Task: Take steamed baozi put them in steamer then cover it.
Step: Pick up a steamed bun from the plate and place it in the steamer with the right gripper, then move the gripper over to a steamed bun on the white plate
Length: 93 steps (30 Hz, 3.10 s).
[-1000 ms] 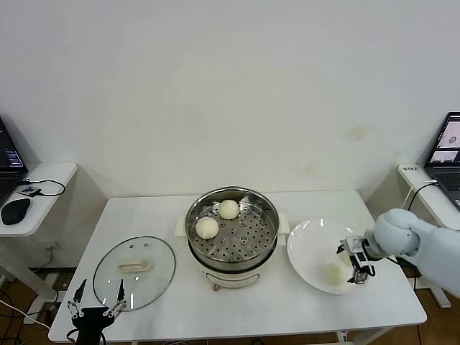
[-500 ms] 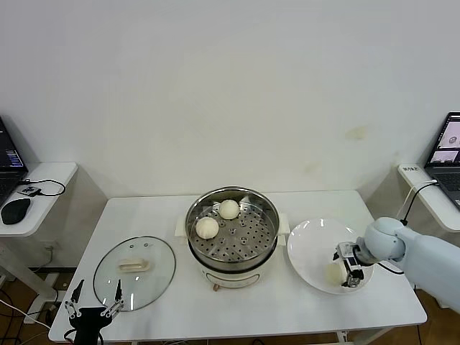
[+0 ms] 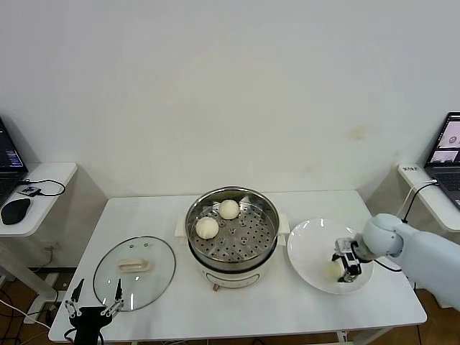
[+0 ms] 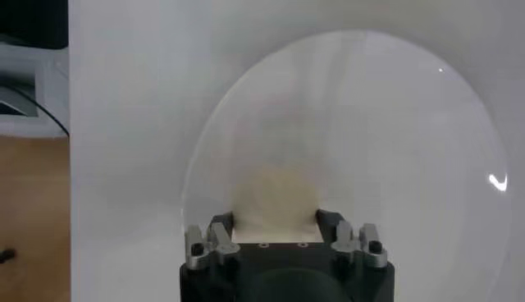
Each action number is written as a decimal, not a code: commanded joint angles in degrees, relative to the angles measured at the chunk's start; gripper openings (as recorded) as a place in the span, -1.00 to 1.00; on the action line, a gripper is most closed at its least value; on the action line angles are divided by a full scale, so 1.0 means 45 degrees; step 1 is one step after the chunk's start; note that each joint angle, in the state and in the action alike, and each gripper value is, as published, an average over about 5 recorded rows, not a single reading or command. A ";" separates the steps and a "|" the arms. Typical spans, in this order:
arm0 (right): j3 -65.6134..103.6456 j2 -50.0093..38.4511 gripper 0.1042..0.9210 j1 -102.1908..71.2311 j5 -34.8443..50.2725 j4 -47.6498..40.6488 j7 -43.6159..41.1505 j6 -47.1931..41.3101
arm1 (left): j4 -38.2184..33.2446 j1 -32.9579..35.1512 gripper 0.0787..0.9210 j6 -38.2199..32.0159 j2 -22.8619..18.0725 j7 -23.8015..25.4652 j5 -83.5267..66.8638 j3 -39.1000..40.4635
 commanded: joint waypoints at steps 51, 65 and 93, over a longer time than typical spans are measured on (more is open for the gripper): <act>-0.7242 0.8680 0.34 0.8205 0.1560 -0.1421 0.0412 0.6483 | -0.0009 -0.0083 0.77 -0.0127 0.0001 -0.0060 -0.0282 -0.0241; -0.7495 0.8249 0.37 0.8151 0.1921 -0.0564 -0.0105 0.6533 | 0.0061 -0.0059 0.77 -0.0253 -0.0040 -0.0115 -0.0257 -0.0200; -0.4380 -0.0085 0.76 0.7478 0.1819 0.0900 -0.0956 0.0861 | 0.0183 -0.0444 0.77 -0.0202 0.0412 -0.0036 -0.0192 -0.0029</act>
